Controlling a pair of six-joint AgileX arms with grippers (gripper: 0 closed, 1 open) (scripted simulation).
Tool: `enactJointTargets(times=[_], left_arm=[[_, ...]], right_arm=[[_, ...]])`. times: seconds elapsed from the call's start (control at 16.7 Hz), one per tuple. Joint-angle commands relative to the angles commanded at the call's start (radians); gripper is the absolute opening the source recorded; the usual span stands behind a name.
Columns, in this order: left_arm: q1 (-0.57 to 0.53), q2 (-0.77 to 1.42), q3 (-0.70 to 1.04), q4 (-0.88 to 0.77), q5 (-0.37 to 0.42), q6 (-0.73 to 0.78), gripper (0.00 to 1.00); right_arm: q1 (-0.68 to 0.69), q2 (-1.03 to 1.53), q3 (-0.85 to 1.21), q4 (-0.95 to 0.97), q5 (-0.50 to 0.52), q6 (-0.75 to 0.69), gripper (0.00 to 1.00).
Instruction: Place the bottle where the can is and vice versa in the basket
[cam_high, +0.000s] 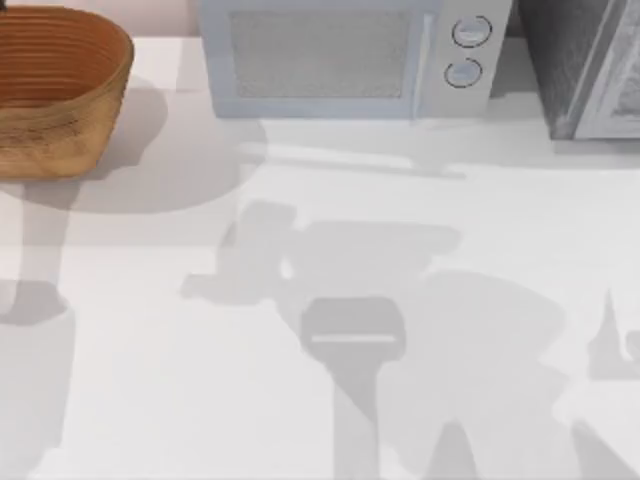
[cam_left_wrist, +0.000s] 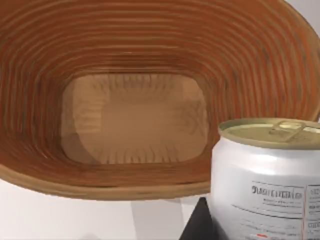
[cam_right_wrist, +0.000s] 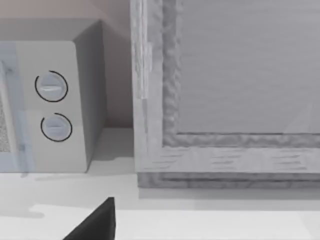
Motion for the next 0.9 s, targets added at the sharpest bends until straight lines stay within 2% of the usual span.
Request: enactJointTargets(times=[0.54,0.72,0.9], left_arm=[[-0.066,-1.027,-0.965,0.498,-0.108,-0.035,0.00],[-0.079,-1.286,-1.215,0.630,-0.139,-0.050,0.00],[-0.086,-1.468,-1.391,0.723,-0.162,-0.064,0.00]], right_arm=[[0.000,0.000,0.000,0.000,0.000,0.000,1.00],[0.000,0.000,0.000,0.000,0.000,0.000,1.00],[0.000,0.000,0.000,0.000,0.000,0.000,1.00]])
